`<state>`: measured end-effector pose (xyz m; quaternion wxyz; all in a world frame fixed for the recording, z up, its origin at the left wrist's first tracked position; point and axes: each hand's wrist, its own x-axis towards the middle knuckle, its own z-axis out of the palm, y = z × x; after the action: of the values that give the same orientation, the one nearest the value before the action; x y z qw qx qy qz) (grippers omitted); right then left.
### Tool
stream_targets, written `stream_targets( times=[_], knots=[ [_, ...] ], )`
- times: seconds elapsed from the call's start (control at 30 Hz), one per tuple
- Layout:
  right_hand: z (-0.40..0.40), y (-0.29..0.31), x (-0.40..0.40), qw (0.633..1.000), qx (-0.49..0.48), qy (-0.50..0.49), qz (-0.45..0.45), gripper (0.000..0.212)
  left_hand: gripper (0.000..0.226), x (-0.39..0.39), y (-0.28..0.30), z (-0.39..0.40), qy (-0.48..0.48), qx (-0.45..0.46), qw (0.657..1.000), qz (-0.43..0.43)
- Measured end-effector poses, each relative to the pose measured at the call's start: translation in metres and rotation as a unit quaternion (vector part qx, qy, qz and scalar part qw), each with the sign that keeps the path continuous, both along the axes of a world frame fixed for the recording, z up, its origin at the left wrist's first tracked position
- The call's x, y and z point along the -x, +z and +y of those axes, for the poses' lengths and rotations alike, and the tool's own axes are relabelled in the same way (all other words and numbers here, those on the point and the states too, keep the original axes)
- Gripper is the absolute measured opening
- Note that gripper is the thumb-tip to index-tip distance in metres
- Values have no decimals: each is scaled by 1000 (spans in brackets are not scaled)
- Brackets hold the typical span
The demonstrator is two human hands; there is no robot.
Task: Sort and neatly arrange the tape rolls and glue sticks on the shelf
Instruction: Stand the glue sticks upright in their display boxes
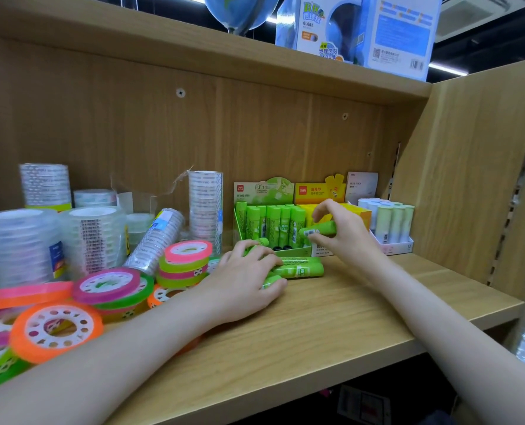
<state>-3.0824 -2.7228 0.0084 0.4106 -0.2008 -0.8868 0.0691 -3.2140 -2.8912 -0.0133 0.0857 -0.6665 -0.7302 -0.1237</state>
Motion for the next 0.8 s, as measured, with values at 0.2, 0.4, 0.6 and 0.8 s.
stream_targets(
  times=[0.2,0.4,0.6,0.8],
  knots=[
    [-3,-1,2,996,81,19,38,37,49,0,-1,0,-2,-1,1000,1],
    [1,-1,11,999,1,-33,-17,33,49,1,0,-1,-3,1,1000,4],
    [1,10,21,977,-147,-134,-76,26,49,0,0,-1,6,4,1000,1],
    [0,21,17,959,-131,-188,-165,27,48,-3,1,-2,38,29,998,-32]
  ],
)
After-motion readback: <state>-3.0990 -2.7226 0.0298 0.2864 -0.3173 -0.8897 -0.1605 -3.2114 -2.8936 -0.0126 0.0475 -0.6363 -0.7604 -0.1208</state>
